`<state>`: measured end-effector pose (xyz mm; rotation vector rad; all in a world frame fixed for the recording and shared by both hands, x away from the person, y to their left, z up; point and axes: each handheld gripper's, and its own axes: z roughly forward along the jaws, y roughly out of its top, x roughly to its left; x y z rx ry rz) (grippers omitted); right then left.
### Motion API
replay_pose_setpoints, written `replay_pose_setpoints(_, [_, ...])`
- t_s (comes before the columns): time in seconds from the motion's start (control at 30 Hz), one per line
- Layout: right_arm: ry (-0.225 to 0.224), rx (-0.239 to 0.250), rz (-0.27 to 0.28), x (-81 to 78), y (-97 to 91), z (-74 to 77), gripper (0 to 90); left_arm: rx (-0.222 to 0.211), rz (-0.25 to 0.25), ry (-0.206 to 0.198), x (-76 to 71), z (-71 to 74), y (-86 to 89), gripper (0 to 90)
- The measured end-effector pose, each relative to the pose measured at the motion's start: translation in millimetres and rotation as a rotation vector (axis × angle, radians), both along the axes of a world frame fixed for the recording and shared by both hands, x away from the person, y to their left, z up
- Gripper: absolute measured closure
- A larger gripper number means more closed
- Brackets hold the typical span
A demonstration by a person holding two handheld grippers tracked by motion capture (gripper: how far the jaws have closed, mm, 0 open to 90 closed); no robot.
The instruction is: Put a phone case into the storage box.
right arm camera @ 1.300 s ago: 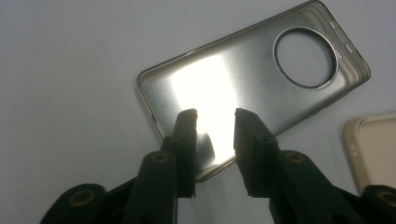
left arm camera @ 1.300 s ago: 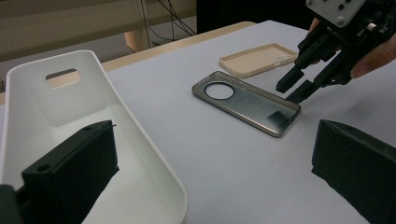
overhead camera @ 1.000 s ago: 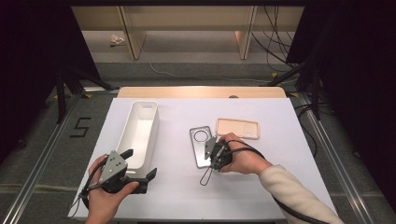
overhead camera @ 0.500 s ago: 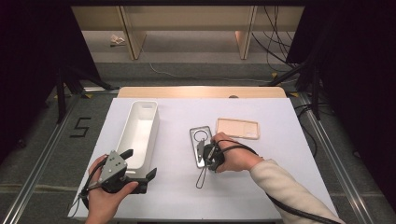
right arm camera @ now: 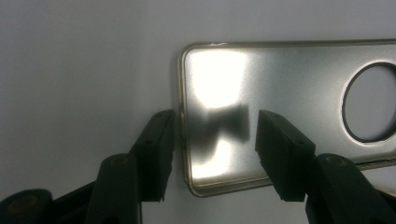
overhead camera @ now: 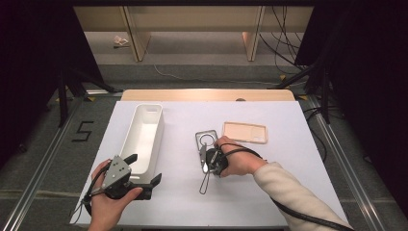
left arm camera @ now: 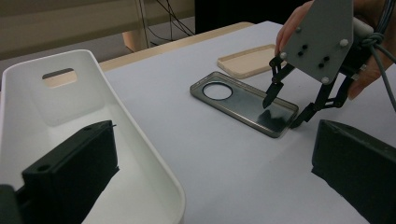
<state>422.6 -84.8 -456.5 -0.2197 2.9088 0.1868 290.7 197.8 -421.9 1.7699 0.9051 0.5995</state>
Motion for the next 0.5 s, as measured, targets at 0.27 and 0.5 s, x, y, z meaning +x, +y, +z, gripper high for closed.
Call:
replay_pose_setpoints(0.27, [0.014, -0.020, 0.019, -0.6, 3.9, -0.3, 55.1, 0.000, -0.002, 0.001, 0.1, -0.2, -0.3, 0.0])
replay_pose_setpoints(0.5, [0.026, -0.058, 0.048, -3.7, 7.7, 0.1, 63.9, -0.002, -0.003, 0.000, 0.0, -0.1, -0.4, 0.0])
